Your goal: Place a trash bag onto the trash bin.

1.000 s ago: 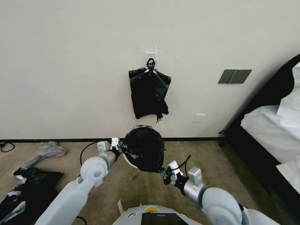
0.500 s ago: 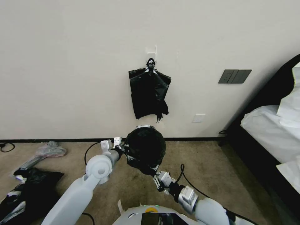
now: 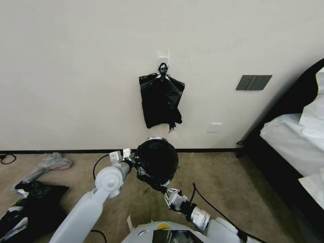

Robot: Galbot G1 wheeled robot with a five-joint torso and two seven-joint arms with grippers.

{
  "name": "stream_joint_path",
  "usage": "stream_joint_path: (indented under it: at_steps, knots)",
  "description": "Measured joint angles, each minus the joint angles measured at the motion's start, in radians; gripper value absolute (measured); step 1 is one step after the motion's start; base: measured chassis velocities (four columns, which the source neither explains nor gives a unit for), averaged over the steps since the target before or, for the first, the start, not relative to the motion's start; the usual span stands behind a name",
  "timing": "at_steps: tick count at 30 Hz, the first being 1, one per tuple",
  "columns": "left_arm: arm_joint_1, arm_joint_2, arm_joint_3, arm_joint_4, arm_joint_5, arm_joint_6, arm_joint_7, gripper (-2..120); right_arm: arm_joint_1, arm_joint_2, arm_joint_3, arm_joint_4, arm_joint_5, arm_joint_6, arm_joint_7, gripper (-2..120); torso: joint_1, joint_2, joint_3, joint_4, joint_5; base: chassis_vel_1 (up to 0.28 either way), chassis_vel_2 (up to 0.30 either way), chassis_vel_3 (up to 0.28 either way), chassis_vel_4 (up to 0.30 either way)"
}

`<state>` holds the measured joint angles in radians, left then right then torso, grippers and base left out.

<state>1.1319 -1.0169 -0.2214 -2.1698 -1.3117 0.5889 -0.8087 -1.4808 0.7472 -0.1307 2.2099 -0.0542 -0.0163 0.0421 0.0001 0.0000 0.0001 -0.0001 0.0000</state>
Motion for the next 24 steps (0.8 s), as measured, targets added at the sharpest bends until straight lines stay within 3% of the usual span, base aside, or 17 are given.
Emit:
stream_joint_path:
  at_steps: [12, 24]
  knots:
    - [-0.019, -0.025, 0.024, -0.016, -0.062, -0.054, -0.057, 1, 0.088, 0.063, -0.024, -0.147, -0.319, 0.097, -0.022, 0, 0.0, 0.0, 0.0, 0.0001, -0.0002, 0.0, 0.0, 0.0, 0.0]
    - [-0.011, -0.029, 0.022, -0.041, -0.077, -0.061, -0.071, 1, 0.172, 0.139, -0.086, -0.32, -0.319, 0.074, -0.013, 0, 0.0, 0.0, 0.0, 0.0002, 0.0, 0.0, 0.0, 0.0, 0.0]
